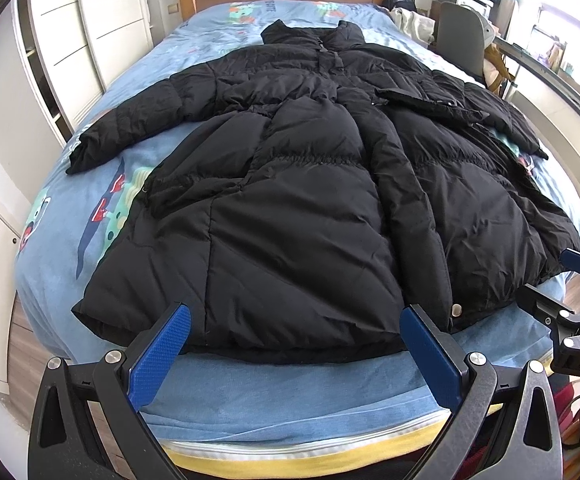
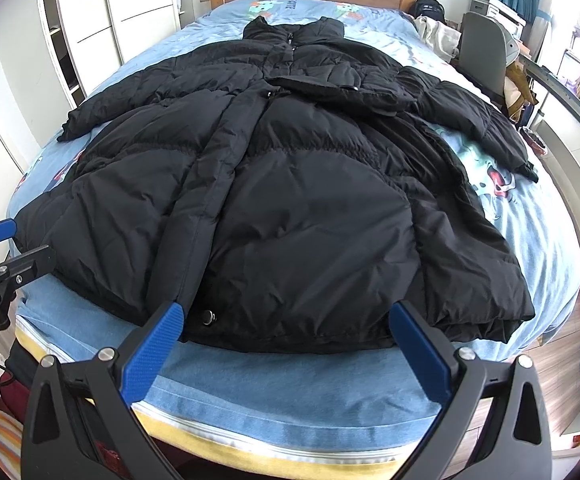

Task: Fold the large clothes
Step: 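Grasp the jacket sleeve cuff with the right gripper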

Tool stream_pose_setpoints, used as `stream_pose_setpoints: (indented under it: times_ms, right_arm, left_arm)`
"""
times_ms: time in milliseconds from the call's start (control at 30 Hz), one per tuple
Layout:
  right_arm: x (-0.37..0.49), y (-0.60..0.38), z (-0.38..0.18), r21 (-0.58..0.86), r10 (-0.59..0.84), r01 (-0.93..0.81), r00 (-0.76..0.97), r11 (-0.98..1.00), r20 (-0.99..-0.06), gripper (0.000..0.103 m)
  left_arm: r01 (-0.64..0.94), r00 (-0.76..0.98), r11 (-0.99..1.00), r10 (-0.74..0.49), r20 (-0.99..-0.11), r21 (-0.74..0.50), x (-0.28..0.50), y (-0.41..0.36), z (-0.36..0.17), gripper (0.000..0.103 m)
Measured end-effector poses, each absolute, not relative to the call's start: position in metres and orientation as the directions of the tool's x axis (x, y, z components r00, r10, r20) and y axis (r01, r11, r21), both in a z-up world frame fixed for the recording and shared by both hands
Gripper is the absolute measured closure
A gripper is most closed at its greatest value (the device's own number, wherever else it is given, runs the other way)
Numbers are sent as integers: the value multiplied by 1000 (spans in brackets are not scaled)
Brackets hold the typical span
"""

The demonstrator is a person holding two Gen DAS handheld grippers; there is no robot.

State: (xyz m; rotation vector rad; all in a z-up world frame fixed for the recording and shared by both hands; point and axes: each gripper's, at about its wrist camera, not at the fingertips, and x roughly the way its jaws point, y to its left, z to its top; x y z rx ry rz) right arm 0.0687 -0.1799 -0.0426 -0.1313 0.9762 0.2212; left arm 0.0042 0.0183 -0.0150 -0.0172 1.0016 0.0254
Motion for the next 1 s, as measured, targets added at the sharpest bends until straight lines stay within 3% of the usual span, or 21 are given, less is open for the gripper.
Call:
stream_pose_setpoints:
  times_ms: [133,267,400,700,900,1000]
  right_arm:
    - [72,-185,-42,10,135,-230,534,973,-835,0]
    - [82,-195,-28,18,131,-204,560,979,-818,0]
    - [107,-212,2,32,130,-167,623,985,-771,0]
    - [215,-292,71,258,136,50,744,965,-654,0]
    - [296,-344,97,337,75,179,781,924,-620,0]
    - [333,-381,79,431,79,254,781,866,-620,0]
  left_arm:
    - [-50,538,998,46,-842,23,7,22,-15,0]
    - [-105,572,987,160,-805,122,13,33,0,0]
    - [-162,631,972,234,-740,169,28,52,28,0]
    - [-301,743,930,368,-559,211,80,99,112,1]
    - [-401,757,912,384,-529,87,123,140,155,1]
    - [-451,742,891,406,-533,52,145,152,160,1]
